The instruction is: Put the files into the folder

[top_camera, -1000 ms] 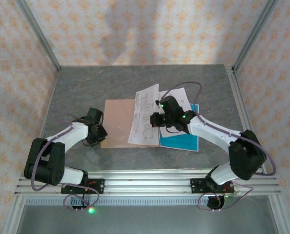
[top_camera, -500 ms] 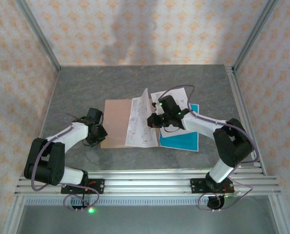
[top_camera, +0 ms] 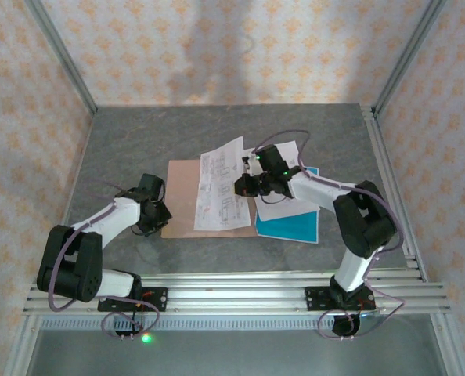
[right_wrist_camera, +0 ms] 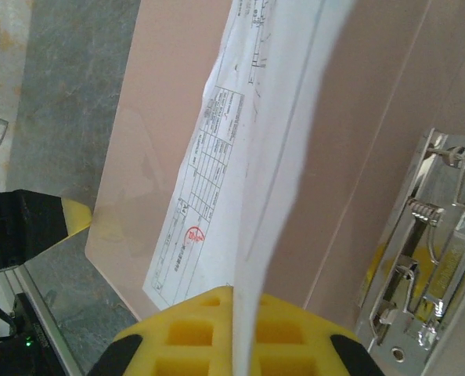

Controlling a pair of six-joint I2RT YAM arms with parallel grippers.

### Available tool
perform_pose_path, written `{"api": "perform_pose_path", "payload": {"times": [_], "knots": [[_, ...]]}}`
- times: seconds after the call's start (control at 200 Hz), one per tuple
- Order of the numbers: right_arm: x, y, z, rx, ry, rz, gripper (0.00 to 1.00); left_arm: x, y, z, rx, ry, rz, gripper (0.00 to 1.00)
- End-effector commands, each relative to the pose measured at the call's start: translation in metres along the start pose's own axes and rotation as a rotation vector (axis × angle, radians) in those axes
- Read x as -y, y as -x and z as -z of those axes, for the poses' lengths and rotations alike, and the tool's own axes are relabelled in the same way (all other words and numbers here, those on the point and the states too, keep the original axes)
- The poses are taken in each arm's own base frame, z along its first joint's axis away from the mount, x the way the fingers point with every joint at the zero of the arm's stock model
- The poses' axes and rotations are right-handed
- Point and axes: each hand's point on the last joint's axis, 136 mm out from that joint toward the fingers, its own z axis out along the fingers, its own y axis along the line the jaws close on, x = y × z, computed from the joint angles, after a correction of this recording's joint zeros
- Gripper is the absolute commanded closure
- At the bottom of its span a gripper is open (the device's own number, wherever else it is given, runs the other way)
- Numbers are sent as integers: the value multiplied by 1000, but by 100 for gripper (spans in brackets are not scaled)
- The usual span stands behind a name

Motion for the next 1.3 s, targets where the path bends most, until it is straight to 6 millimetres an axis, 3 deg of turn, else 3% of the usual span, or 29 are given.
{"api": "perform_pose_path", "payload": {"times": [0.0,1.296], "knots": [[-7,4,-4,-7,43,31,100,-16,-2,1,3,54,1,100],[-32,14,-65,-26,164,-16,100,-24,-10,-9,-12,55,36,100]]}}
